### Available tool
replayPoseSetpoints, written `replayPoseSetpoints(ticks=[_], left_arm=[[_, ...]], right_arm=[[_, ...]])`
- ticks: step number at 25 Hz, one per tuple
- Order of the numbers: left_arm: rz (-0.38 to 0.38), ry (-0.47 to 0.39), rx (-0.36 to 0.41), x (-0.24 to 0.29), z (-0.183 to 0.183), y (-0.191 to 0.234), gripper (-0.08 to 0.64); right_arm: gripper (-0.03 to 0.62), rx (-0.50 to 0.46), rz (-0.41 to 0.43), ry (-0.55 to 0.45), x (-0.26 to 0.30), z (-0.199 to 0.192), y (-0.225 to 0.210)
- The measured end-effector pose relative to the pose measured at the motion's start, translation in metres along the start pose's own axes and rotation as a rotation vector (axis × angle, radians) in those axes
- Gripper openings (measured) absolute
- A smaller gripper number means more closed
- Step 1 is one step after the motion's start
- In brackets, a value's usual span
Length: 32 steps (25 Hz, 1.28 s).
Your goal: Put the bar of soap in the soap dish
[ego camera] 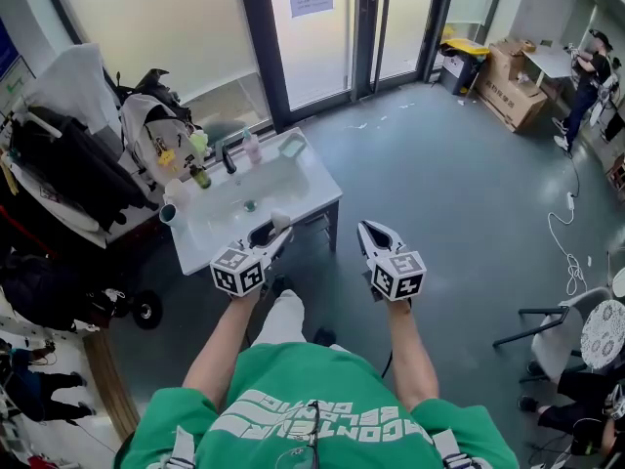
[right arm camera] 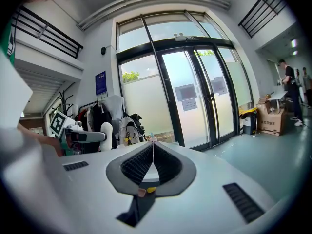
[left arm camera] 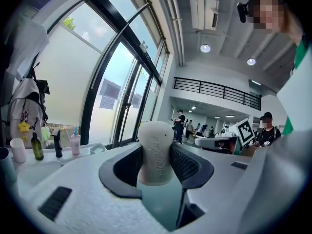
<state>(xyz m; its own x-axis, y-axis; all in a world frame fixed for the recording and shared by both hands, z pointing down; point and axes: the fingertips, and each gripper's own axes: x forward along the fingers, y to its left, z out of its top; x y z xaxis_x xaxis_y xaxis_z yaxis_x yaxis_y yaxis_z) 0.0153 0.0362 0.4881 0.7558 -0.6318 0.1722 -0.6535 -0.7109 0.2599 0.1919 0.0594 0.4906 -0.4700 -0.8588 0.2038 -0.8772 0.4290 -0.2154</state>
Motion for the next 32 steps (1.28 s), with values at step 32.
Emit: replayPoseSetpoints(ticks=[32], left_arm=[[0.013,0.002,-0.066,0.098,0.031,0.165,0.182]], right_arm=[[0.014,-0.022,0.045,0.08,0.191,0.032,-0.043]])
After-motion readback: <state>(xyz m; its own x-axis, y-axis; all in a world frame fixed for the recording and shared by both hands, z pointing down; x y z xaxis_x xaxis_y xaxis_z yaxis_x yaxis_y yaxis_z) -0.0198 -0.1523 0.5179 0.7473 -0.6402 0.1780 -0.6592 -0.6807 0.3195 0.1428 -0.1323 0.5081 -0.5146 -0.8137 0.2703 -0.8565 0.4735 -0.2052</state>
